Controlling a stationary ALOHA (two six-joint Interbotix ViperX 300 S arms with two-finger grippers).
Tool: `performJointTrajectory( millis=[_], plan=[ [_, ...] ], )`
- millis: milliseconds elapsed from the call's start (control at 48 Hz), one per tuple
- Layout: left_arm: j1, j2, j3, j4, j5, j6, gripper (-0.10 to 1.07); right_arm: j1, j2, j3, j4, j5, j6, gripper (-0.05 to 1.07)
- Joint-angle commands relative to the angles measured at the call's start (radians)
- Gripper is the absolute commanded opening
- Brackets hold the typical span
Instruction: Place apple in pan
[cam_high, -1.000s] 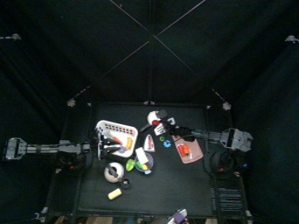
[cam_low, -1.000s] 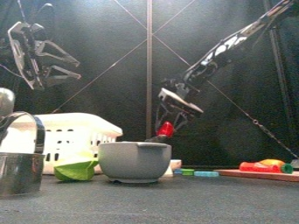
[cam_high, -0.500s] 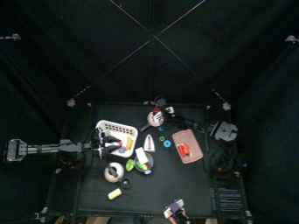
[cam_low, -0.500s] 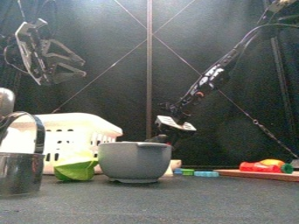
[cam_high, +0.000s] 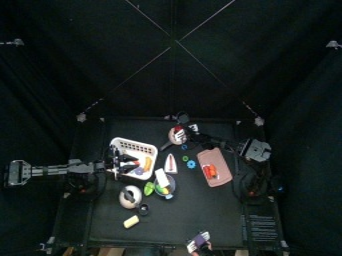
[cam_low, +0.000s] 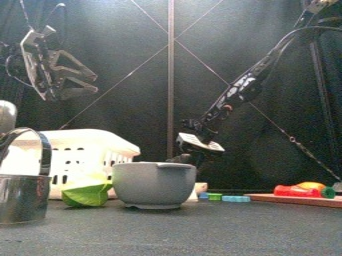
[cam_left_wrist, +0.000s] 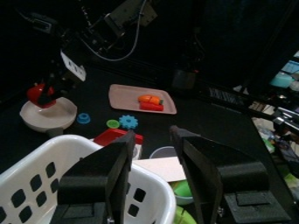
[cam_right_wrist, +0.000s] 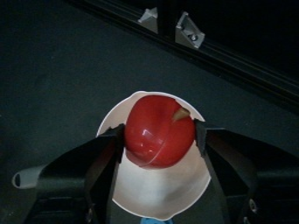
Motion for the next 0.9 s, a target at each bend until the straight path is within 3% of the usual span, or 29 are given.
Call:
performJointTrajectory(
  millis=[0, 229, 562, 875],
  plan=[
    [0.0, 0.002, -0.014, -0.002, 0.023, -0.002, 0.79, 0.005, -0.028, -0.005, 0.009, 0.0, 0.005, 1.0],
    [-0.021, 0.002, -0.011, -0.015, 0.052, -0.002, 0.79, 0.032, -0.04, -0.02, -0.002, 0.014, -0.005, 1.04],
    [-0.104, -0.003, -0.014, -0.043, 0.072, -0.008, 0.79, 0.109, -0.078, -0.009, -0.097, 0.143, -0.005, 1.04],
    [-0.1, -0.003, -0.017, -0.091, 0.072, 0.0, 0.79, 0.14, -0.161, 0.048, -0.075, 0.17, -0.003, 1.04]
  ],
)
